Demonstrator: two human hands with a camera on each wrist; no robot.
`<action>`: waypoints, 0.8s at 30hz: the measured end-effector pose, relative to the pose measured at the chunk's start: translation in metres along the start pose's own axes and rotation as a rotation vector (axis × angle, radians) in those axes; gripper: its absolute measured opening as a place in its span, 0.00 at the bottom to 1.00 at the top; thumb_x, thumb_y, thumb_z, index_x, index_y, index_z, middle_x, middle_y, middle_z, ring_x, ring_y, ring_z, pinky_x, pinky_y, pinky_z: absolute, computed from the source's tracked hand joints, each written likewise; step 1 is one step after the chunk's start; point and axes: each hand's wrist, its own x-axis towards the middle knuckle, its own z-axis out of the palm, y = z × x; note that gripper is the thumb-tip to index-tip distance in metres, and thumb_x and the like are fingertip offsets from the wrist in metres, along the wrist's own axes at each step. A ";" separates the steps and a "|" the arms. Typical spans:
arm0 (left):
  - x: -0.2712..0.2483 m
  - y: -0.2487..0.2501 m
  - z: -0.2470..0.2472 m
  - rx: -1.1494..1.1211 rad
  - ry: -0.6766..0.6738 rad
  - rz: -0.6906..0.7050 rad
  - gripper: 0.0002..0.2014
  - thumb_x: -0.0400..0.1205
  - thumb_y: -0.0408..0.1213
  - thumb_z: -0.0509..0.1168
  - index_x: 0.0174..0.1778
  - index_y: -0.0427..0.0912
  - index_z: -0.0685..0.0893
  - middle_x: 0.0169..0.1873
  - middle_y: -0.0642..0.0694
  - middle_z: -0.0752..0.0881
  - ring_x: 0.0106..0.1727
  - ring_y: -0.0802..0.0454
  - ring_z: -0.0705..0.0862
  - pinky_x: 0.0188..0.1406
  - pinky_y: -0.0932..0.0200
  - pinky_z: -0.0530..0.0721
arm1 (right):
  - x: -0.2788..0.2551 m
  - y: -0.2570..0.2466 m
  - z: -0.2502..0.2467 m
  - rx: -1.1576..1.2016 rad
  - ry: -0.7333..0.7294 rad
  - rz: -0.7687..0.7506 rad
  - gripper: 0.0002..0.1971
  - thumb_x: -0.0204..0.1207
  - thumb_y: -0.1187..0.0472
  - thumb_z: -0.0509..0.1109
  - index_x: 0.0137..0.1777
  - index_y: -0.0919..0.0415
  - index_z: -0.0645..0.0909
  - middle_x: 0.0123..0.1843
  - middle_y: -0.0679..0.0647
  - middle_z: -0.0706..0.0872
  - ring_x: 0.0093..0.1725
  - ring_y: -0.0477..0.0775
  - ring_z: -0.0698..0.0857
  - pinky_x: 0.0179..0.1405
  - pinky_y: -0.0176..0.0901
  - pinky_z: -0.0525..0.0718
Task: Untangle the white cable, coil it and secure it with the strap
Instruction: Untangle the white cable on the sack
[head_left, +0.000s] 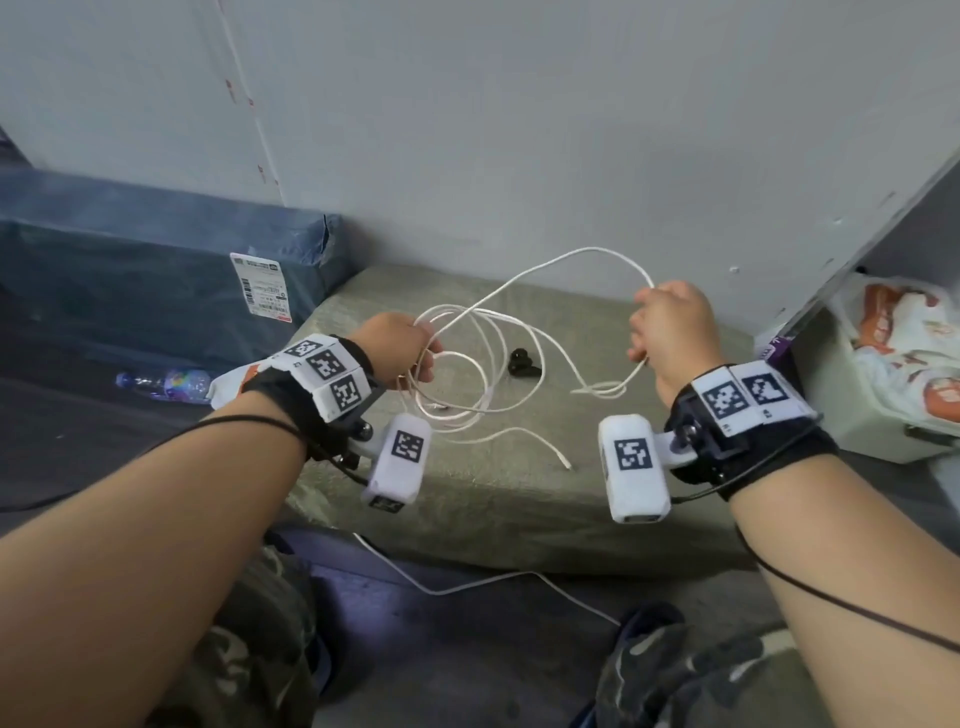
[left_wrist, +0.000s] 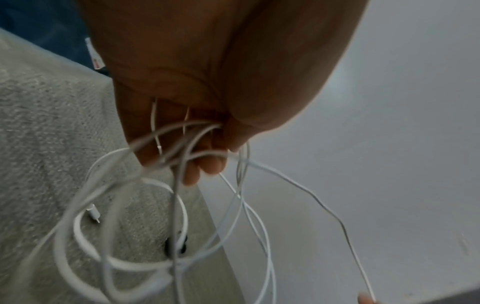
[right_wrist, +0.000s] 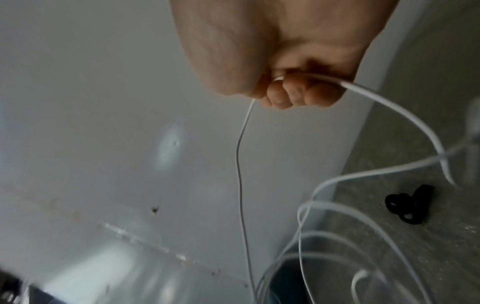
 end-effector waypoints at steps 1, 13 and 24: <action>0.001 0.000 -0.001 -0.009 0.017 0.017 0.16 0.87 0.39 0.53 0.38 0.38 0.80 0.27 0.45 0.77 0.27 0.50 0.77 0.33 0.57 0.76 | 0.002 0.001 -0.003 -0.012 0.000 0.015 0.08 0.74 0.64 0.59 0.33 0.56 0.71 0.28 0.55 0.73 0.24 0.54 0.72 0.24 0.39 0.71; -0.016 0.014 0.029 -0.069 -0.155 0.295 0.15 0.87 0.36 0.54 0.39 0.42 0.82 0.24 0.49 0.73 0.23 0.58 0.70 0.30 0.64 0.73 | -0.059 -0.008 0.031 -0.560 -0.552 -0.473 0.11 0.79 0.53 0.65 0.56 0.56 0.82 0.51 0.49 0.86 0.48 0.46 0.83 0.47 0.38 0.75; 0.001 0.002 0.006 -0.151 0.052 0.129 0.16 0.88 0.36 0.51 0.37 0.37 0.78 0.14 0.48 0.83 0.17 0.56 0.82 0.30 0.60 0.80 | -0.009 -0.010 0.011 0.193 -0.044 -0.045 0.16 0.81 0.58 0.58 0.29 0.56 0.70 0.15 0.43 0.67 0.15 0.43 0.65 0.25 0.41 0.73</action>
